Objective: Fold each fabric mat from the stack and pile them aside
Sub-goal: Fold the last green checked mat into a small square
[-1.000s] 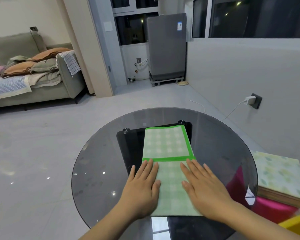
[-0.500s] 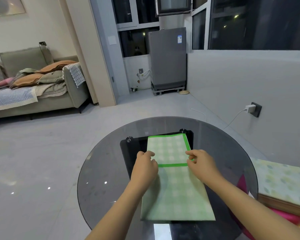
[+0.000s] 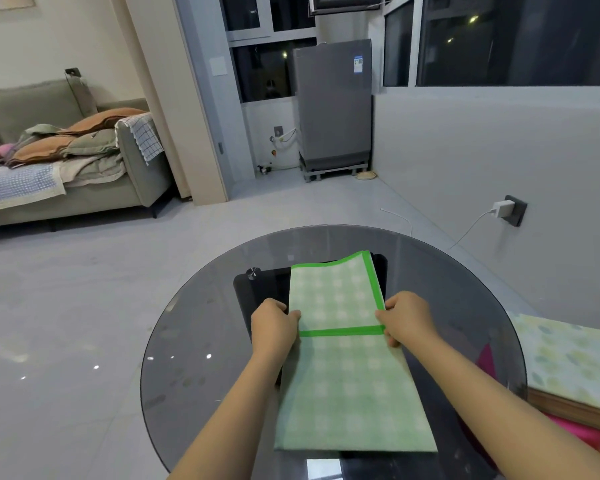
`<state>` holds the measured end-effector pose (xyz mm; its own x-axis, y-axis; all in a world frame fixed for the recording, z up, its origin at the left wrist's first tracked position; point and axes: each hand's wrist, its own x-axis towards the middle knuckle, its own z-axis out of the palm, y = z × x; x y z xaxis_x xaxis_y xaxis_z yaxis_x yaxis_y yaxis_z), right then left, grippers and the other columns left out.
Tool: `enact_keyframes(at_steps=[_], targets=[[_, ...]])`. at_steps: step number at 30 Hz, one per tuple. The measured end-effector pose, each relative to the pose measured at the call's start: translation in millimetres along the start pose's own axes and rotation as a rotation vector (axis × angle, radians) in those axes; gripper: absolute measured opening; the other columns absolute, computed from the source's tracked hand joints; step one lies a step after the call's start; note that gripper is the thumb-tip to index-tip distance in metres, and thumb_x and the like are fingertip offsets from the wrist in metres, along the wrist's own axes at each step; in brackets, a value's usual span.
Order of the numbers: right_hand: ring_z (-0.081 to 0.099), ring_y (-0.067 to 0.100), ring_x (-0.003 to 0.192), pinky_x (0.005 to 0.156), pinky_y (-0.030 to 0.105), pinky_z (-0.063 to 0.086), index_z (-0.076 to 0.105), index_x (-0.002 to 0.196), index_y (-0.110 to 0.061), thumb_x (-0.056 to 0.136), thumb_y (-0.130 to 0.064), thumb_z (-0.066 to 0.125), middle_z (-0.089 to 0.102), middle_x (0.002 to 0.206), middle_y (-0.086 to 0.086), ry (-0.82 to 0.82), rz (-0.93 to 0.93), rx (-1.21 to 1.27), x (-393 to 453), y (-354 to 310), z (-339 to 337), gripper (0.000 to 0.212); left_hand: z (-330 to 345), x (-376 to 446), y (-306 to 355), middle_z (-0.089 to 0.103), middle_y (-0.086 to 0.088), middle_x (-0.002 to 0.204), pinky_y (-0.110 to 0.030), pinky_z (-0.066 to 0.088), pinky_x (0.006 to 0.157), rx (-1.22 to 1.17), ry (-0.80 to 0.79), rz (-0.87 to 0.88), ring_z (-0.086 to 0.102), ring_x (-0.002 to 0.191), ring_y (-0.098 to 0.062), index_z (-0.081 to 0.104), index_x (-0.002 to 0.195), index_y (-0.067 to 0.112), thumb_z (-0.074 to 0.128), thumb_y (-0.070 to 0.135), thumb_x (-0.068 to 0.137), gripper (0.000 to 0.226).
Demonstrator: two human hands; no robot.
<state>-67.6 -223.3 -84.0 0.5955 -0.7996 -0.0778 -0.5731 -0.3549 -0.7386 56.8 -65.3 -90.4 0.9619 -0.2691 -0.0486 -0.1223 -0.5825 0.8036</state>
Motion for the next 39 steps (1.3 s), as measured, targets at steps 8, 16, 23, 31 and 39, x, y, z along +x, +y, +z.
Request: enact_keyframes(at_steps=[8, 16, 23, 31, 39], targets=[[0.055, 0.019, 0.045, 0.044, 0.030, 0.053, 0.056, 0.078, -0.008, 0.088, -0.005, 0.060, 0.058, 0.066, 0.009, -0.009, 0.070, 0.458, -2, 3, -4, 0.010, -8, -1, 4, 0.060, -0.010, 0.066, -0.028, 0.055, 0.051, -0.465, -0.071, -0.166, 0.057, 0.047, -0.017, 0.058, 0.083, 0.006, 0.062, 0.011, 0.087, 0.007], [0.067, 0.030, 0.078, 0.079, 0.043, 0.057, 0.060, 0.096, -0.003, 0.098, -0.021, 0.045, 0.066, 0.083, 0.012, -0.175, 0.037, 0.614, -12, 10, -21, 0.023, -32, -19, 13, 0.067, -0.010, 0.080, -0.027, 0.057, 0.057, -0.749, -0.224, -0.225, 0.063, 0.068, -0.021, 0.061, 0.083, 0.006, 0.044, 0.029, 0.099, 0.033], [0.063, 0.019, 0.065, 0.051, 0.022, 0.053, 0.059, 0.084, 0.006, 0.099, -0.014, 0.040, 0.062, 0.077, 0.013, -0.244, 0.024, 0.749, -21, 11, -28, 0.031, -43, -29, 7, 0.066, -0.013, 0.063, -0.030, 0.057, 0.060, -0.811, -0.227, -0.216, 0.063, 0.060, -0.024, 0.059, 0.072, 0.001, 0.042, 0.016, 0.098, 0.035], [0.067, 0.023, 0.072, 0.076, 0.030, 0.052, 0.069, 0.068, -0.009, 0.092, -0.021, 0.056, 0.072, 0.080, 0.010, -0.166, -0.162, 0.272, -29, 17, -34, 0.030, -42, -34, -10, 0.068, -0.006, 0.076, -0.029, 0.051, 0.068, -0.187, -0.187, 0.173, 0.060, 0.074, -0.017, 0.071, 0.072, 0.010, 0.049, 0.012, 0.089, 0.028], [0.056, 0.010, 0.081, 0.062, 0.016, 0.038, 0.065, 0.082, -0.017, 0.089, -0.027, 0.055, 0.060, 0.087, -0.005, 0.022, -0.396, -0.208, -36, 12, -29, 0.016, -30, -43, -5, 0.057, 0.004, 0.097, -0.031, 0.048, 0.077, 0.364, -0.015, 0.419, 0.055, 0.086, -0.016, 0.067, 0.090, 0.019, 0.050, 0.028, 0.088, 0.020]])
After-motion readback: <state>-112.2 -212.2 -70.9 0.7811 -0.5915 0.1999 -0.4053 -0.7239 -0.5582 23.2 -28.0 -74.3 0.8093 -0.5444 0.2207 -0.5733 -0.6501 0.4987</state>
